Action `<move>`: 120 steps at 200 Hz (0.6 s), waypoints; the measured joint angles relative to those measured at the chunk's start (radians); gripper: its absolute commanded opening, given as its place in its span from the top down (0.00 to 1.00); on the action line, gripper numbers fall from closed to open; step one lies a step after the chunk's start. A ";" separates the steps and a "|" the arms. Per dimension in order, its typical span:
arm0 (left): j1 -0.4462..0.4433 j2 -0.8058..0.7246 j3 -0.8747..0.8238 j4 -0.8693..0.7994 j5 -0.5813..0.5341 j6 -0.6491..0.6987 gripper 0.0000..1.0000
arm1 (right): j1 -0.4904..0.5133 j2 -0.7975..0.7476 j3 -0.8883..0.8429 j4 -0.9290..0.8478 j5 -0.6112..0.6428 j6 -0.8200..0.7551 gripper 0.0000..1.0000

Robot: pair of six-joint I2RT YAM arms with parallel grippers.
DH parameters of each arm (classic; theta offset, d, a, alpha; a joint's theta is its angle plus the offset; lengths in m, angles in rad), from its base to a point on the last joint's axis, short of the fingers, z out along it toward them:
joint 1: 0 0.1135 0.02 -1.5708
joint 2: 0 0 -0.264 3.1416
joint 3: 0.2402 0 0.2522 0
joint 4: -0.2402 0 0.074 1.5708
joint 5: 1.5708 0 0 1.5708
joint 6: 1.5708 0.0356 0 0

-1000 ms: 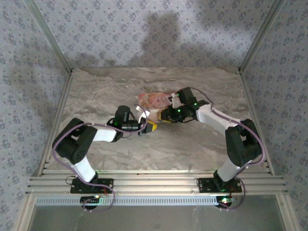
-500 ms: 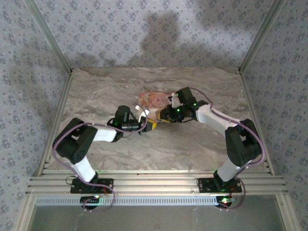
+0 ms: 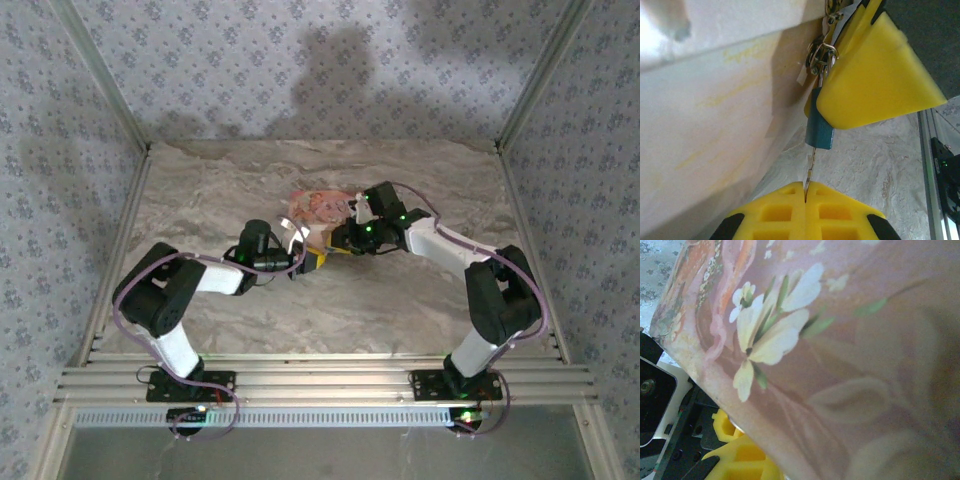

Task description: Unlock the padlock with the key

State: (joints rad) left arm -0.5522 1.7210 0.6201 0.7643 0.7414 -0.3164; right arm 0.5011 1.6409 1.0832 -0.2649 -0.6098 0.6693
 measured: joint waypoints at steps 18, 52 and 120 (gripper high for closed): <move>-0.001 0.002 -0.002 0.013 -0.013 -0.021 1.00 | 0.002 0.000 0.000 0.008 0.010 0.007 1.00; -0.019 0.002 -0.021 0.061 -0.071 -0.085 1.00 | 0.006 0.000 0.000 0.018 0.035 0.016 1.00; -0.048 0.001 -0.060 0.129 -0.175 -0.116 1.00 | 0.016 0.005 0.000 0.021 0.057 0.016 1.00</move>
State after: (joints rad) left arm -0.6006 1.7222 0.5598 0.8928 0.5659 -0.4320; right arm 0.5175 1.6459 1.0828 -0.2443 -0.5529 0.6849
